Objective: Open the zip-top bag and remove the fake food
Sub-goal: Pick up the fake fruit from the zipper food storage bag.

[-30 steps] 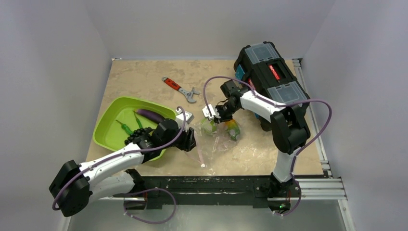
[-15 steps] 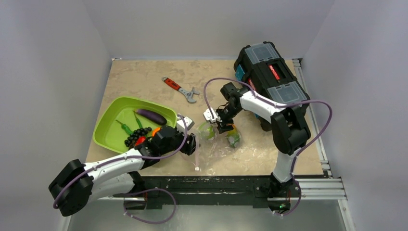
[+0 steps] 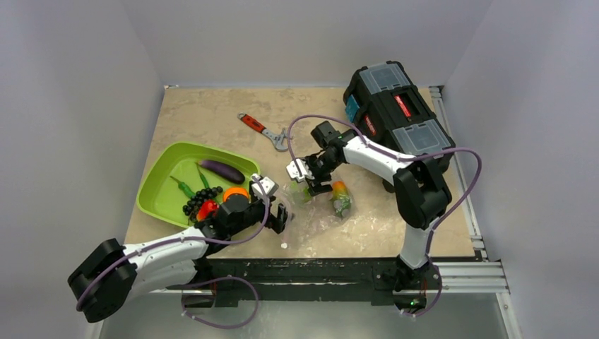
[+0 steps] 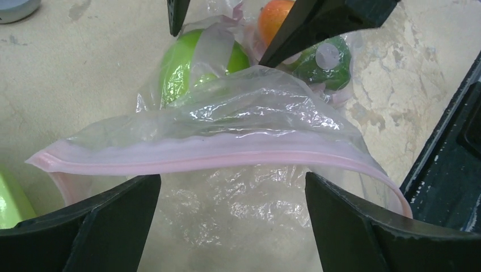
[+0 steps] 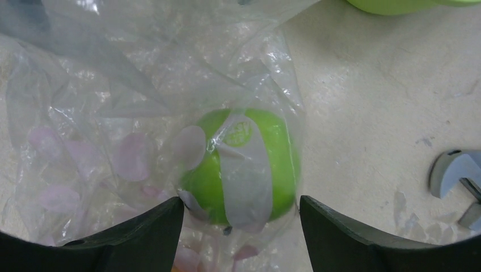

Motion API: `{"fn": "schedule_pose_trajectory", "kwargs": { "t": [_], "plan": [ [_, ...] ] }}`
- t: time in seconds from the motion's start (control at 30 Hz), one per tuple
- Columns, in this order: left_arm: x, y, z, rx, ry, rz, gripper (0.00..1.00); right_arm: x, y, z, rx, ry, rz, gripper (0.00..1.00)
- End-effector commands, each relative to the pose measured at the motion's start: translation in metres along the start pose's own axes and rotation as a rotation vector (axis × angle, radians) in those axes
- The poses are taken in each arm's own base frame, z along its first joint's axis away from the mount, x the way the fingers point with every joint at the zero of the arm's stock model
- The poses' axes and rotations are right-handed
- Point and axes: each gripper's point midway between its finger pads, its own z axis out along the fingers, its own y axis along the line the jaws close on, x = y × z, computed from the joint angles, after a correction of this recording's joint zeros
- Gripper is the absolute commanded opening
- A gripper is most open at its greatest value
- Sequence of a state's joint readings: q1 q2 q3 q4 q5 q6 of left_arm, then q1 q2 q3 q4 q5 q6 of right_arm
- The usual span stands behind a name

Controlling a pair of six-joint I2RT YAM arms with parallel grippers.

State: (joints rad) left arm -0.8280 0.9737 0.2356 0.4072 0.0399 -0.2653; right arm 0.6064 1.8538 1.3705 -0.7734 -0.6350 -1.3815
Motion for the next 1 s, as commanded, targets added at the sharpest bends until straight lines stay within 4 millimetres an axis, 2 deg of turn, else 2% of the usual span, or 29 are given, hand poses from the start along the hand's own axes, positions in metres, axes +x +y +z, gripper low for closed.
{"fn": "schedule_pose_trajectory", "kwargs": {
  "t": [0.0,0.13,0.33,0.47,0.63,0.87,0.97],
  "plan": [
    [-0.007,0.003,0.005,-0.016,-0.052,0.016,1.0,0.001,-0.008,0.009,0.025,0.047,-0.004,0.72],
    [0.008,0.003,0.014,-0.004,-0.008,0.016,0.99,0.007,0.003,0.019,-0.006,0.065,-0.002,0.64],
    [0.011,0.006,0.025,-0.004,-0.009,0.052,0.98,-0.003,0.024,0.032,-0.096,0.035,-0.027,0.43],
    [0.009,0.005,0.025,0.005,-0.02,0.071,0.96,-0.011,0.042,0.038,-0.176,0.007,-0.052,0.29],
    [0.007,0.0,0.024,0.037,-0.038,0.085,0.96,-0.025,0.056,0.042,-0.233,-0.046,-0.08,0.22],
    [0.008,-0.009,0.027,0.087,-0.043,0.093,0.96,-0.047,0.06,0.043,-0.262,-0.125,-0.076,0.12],
    [0.006,-0.013,0.028,0.113,-0.064,0.091,0.96,-0.049,0.062,0.047,-0.277,-0.148,-0.048,0.06]
  ]
}}
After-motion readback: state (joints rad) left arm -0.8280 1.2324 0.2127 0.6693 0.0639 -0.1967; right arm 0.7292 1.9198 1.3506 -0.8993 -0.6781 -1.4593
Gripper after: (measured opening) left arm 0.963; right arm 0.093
